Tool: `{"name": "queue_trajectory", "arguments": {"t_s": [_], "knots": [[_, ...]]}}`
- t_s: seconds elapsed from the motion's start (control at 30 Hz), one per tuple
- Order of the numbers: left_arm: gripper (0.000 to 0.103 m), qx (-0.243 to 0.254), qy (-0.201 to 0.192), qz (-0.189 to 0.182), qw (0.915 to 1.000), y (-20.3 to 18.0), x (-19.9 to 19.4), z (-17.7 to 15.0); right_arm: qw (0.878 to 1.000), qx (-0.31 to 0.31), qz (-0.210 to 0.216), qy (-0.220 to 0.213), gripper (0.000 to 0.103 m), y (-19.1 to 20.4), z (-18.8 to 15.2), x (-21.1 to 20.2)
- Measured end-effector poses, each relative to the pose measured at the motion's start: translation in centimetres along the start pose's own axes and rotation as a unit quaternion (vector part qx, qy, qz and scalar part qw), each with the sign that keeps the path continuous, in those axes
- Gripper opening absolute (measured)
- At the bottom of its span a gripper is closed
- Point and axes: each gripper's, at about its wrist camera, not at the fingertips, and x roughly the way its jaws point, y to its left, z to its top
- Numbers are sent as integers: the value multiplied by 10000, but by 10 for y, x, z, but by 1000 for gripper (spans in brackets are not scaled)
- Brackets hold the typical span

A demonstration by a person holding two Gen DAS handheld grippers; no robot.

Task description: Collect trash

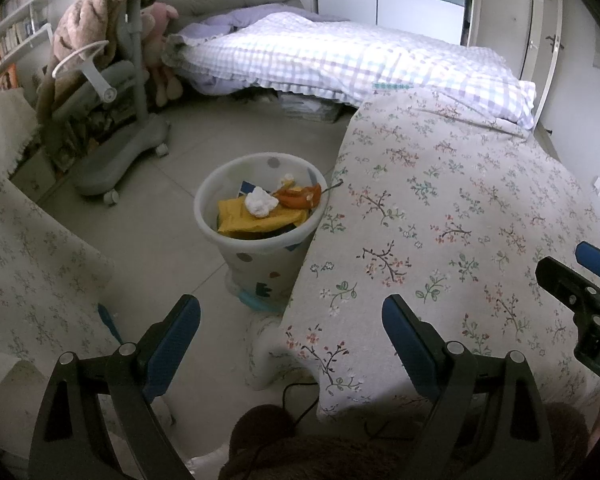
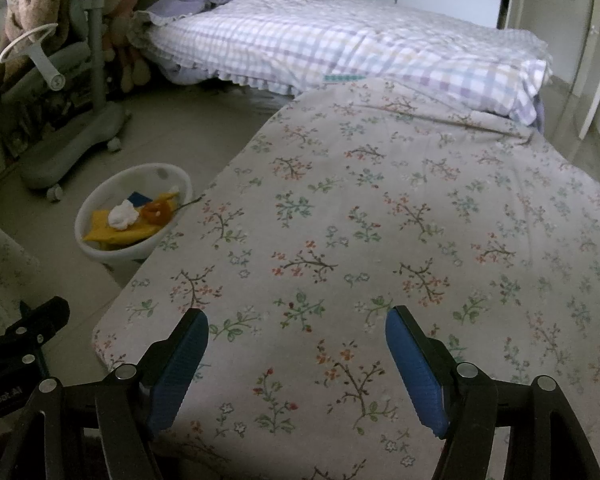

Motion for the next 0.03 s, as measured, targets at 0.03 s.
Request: {"name": "queue_trajectory", "arguments": {"t_s": [0.03], "knots": [[94, -3, 17, 2, 10000, 0, 1, -1, 10000, 2, 2, 9, 77, -1, 0, 0]]}}
